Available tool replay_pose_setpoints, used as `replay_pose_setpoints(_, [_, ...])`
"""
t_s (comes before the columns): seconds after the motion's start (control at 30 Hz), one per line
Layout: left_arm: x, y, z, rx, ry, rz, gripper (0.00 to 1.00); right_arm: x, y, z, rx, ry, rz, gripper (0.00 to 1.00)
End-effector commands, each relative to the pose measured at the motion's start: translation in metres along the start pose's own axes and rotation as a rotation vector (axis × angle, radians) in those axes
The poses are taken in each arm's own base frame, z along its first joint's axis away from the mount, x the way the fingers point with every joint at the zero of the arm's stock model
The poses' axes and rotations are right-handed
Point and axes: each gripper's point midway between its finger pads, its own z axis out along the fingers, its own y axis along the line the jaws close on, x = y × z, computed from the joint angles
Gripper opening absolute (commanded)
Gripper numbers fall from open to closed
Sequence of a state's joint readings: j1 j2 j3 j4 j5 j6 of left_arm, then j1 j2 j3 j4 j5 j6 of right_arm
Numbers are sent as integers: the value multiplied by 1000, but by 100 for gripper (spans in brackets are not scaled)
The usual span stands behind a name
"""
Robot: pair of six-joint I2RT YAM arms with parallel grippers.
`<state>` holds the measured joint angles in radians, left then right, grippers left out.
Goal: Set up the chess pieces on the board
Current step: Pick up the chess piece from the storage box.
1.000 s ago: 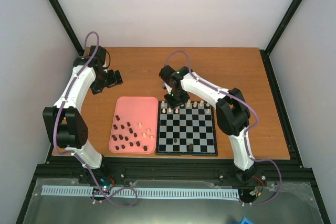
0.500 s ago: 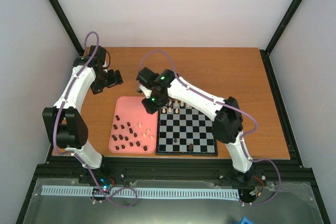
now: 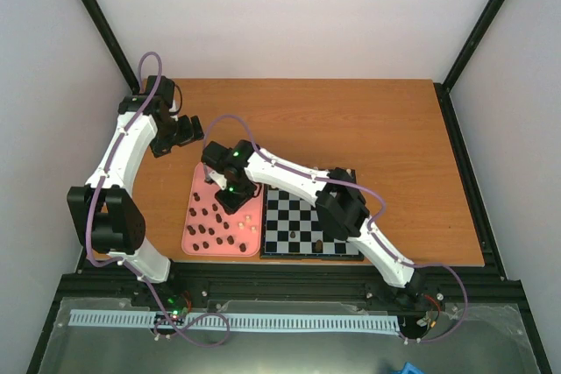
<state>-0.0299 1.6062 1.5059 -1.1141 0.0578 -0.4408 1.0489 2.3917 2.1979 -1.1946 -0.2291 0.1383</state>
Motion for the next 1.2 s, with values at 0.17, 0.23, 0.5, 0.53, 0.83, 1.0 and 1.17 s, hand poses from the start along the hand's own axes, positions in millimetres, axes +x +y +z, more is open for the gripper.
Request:
replay_pose_setpoints(0.17, [-3,-3,-10,28,-30,5,100,-10,-18,7,87,-3,29,41])
replay_pose_setpoints(0.23, [-3,-3,-9,27,-30,6,100,-9,-21,9,104,1,37,42])
replay_pose_setpoints(0.5, [-4,-4,-9,29,-29,8,100,-12,-23,19,73,11,40,43])
replay_pose_setpoints(0.53, [-4,-4,-10,30,-31,8,100,-12,-25,19,70,12,43,43])
replay_pose_setpoints(0.83, [-5,-3,-9,26,-30,9,100,-16,-30,28,41,19,54,32])
replay_pose_setpoints(1.0, [-5,-3,-7,22,-23,7,100,-17,-29,29,25,17,45,27])
replay_pose_setpoints(1.17, [-5,-3,-4,22,-19,7,100,-14,-29,32,20,30,43,19])
